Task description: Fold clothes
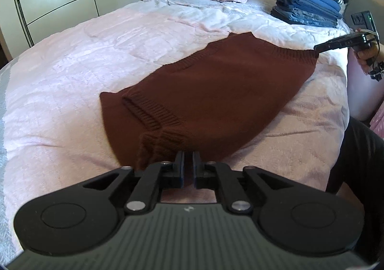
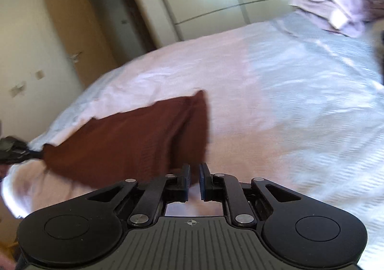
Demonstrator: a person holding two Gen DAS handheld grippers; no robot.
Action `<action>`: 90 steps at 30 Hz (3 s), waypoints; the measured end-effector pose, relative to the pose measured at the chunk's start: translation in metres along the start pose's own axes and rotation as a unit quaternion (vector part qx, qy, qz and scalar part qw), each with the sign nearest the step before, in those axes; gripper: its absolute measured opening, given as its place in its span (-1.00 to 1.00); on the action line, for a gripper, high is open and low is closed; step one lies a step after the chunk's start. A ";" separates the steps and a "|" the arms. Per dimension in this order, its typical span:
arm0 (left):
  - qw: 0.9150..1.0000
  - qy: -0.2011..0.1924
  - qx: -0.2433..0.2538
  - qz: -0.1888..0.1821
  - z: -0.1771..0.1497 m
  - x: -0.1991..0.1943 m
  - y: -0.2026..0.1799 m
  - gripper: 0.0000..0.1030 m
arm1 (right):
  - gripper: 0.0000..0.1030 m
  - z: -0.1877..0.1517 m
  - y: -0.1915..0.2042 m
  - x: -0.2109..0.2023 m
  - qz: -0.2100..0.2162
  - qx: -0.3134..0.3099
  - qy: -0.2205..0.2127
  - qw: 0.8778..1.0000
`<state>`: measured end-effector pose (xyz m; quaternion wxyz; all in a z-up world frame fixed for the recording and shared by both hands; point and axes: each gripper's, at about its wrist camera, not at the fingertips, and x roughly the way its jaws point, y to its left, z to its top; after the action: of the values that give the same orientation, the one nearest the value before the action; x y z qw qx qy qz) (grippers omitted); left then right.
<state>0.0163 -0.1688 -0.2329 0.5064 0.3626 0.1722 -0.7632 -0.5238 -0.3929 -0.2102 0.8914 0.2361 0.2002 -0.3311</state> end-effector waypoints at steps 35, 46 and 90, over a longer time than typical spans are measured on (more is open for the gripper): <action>0.994 -0.057 -0.094 0.006 0.046 0.013 0.055 -0.53 | 0.33 0.069 -0.001 0.043 0.049 -0.060 0.018 0.997; 0.997 0.014 -0.077 0.017 0.095 0.141 0.102 -0.51 | -0.10 0.121 0.006 0.188 0.066 -0.139 0.098 0.983; 0.981 -0.025 -0.158 0.114 -0.022 -0.011 -0.017 -0.63 | 0.30 -0.011 0.086 0.026 -0.037 0.043 0.051 0.997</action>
<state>0.0117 -0.1406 -0.2410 0.6453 0.2761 0.2349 -0.6724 -0.4486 -0.3422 -0.2077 0.8562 0.2835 0.2395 -0.3593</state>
